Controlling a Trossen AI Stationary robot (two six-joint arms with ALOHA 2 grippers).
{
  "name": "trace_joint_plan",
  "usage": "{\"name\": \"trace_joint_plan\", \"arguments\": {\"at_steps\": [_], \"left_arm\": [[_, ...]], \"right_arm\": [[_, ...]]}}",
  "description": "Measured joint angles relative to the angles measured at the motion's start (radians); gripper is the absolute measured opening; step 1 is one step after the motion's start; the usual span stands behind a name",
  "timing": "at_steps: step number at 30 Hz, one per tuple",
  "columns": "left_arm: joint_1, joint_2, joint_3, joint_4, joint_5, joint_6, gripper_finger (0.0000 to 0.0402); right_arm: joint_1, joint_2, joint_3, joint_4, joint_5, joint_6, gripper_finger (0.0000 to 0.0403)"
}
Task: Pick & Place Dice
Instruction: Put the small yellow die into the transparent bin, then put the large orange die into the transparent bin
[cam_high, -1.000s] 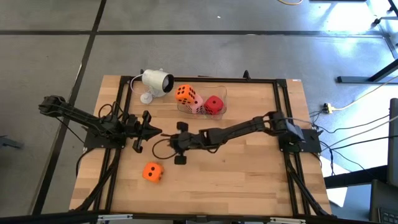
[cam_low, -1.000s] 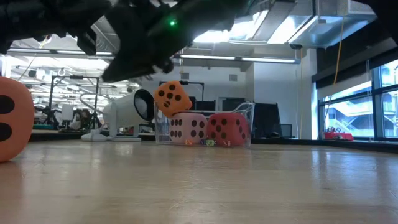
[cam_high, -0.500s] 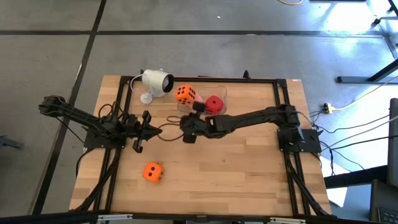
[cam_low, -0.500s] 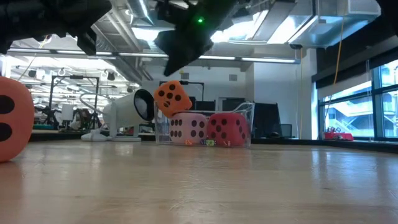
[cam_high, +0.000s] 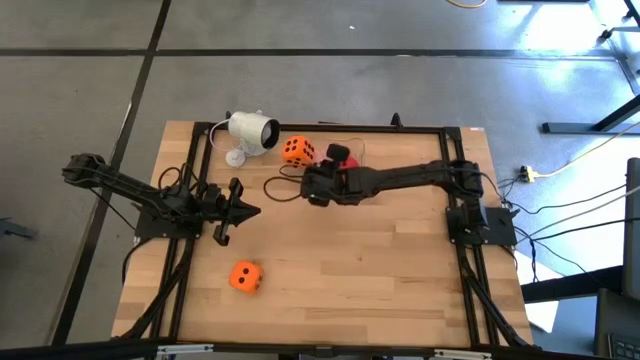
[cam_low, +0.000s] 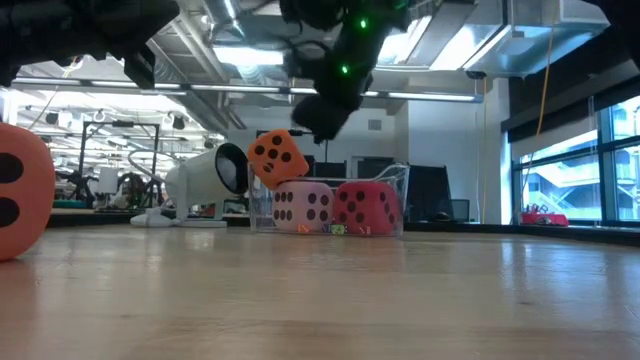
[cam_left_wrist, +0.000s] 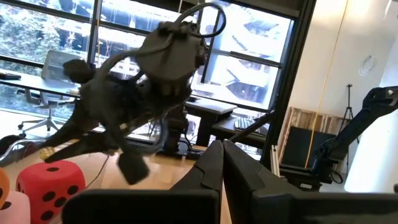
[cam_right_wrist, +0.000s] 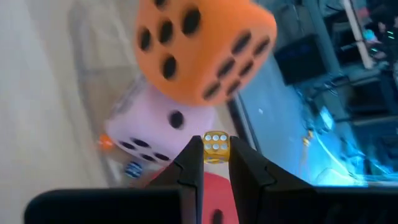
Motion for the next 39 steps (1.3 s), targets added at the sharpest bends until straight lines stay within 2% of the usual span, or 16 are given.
{"name": "trace_joint_plan", "arguments": {"at_steps": [14,22,39], "left_arm": [[0.000,0.000,0.000,0.000,0.000,0.000,0.0006],[0.000,0.000,0.000,0.000,0.000,0.000,0.0008],[0.000,0.000,0.000,0.000,0.000,0.000,0.0008]], "right_arm": [[-0.043,0.002,-0.129,-0.002,0.019,0.025,0.0112],[-0.043,0.002,-0.130,0.021,0.019,0.059,0.0118],[-0.019,0.002,-0.130,0.027,0.019,0.259,0.0119]]}}
